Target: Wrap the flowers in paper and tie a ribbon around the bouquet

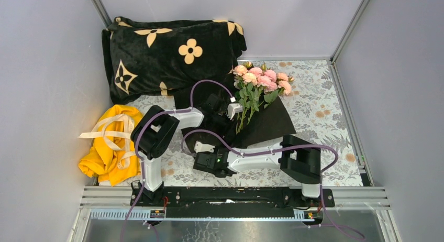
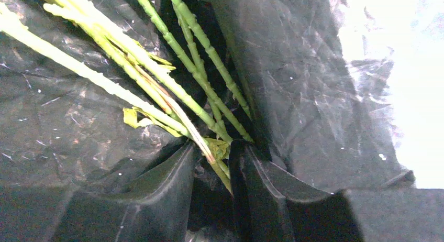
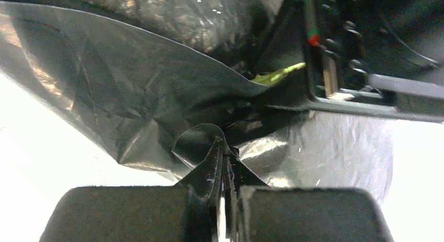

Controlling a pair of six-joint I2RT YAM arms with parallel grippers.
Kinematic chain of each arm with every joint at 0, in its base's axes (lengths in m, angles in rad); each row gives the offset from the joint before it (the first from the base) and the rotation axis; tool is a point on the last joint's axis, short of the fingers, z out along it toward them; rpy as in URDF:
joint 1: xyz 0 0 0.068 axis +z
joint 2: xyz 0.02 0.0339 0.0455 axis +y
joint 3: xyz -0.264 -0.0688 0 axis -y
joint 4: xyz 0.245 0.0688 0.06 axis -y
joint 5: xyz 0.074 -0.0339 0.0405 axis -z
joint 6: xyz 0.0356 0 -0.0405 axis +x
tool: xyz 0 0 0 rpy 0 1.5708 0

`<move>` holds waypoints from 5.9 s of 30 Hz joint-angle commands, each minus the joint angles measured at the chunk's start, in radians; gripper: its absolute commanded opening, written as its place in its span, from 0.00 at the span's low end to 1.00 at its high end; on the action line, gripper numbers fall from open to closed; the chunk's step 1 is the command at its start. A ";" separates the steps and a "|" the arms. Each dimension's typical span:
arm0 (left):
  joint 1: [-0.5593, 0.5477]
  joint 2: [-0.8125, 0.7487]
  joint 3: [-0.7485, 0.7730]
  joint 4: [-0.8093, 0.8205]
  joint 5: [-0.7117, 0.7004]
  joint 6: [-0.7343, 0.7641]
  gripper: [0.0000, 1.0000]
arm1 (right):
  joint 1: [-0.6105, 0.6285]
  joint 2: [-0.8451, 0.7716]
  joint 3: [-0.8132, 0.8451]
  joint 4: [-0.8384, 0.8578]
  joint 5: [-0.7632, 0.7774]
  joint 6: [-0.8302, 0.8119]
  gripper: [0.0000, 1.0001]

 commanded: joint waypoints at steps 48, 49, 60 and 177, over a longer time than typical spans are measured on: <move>-0.508 -0.089 0.061 0.142 -1.053 0.716 0.95 | 0.004 0.124 0.034 0.011 -0.142 -0.151 0.00; -0.500 -0.093 0.086 0.119 -1.039 0.683 0.93 | 0.004 0.125 0.034 0.010 -0.144 -0.149 0.00; -0.415 -0.123 0.187 -0.034 -0.872 0.506 0.53 | 0.004 0.115 0.028 -0.001 -0.151 -0.136 0.00; 0.385 -0.371 0.229 -0.488 -0.098 0.068 0.00 | -0.394 -0.267 -0.451 0.536 -0.803 0.576 0.10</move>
